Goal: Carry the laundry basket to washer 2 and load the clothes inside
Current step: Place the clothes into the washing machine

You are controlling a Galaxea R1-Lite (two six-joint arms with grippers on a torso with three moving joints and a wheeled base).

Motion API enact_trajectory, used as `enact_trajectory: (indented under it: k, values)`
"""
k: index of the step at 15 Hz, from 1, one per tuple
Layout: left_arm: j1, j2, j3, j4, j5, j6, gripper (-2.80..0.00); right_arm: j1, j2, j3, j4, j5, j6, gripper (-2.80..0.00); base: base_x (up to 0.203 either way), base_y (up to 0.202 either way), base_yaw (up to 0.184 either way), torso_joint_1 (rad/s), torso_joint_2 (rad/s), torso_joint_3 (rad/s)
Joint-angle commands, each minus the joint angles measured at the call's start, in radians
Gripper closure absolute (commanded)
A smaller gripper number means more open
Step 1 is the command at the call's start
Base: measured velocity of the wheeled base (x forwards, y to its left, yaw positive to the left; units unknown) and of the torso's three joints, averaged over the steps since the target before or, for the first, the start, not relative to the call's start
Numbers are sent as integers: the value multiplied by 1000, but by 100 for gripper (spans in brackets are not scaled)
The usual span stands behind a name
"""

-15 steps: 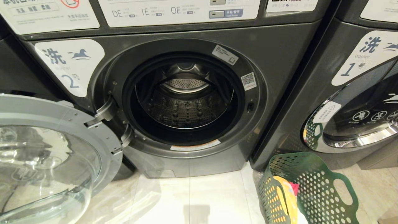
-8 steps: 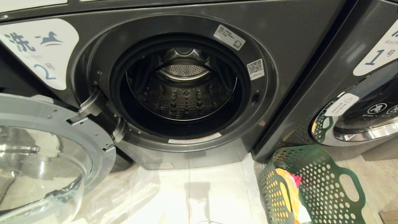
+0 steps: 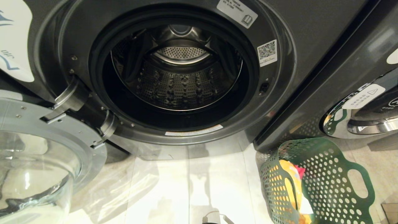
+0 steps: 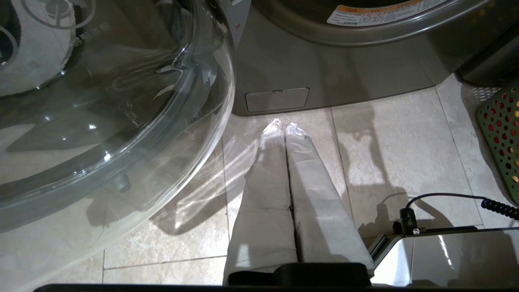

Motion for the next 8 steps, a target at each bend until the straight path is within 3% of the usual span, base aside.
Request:
enact_trajectory:
  k: [1,2,4,6,8]
  values:
    - [0,0,0,0,0,-1,0,0,2,-2,0,1,0,0,0,0,0,6,11,-126]
    - [0,0,0,0,0,-1,0,0,2,-2,1,4,-9,0,0,0,0,-3,4,-78]
    - [0,0,0,0,0,-1,0,0,2,-4,11,52,-111,0,0,0,0,1,2,-35]
    - [0,0,0,0,2,-2,0,0,2,-26,5,53,-128,0,0,0,0,0,0,0]
    - [0,0,0,0,0,2,0,-1,34,-165,29,39,-129,0,0,0,0,0,0,0]
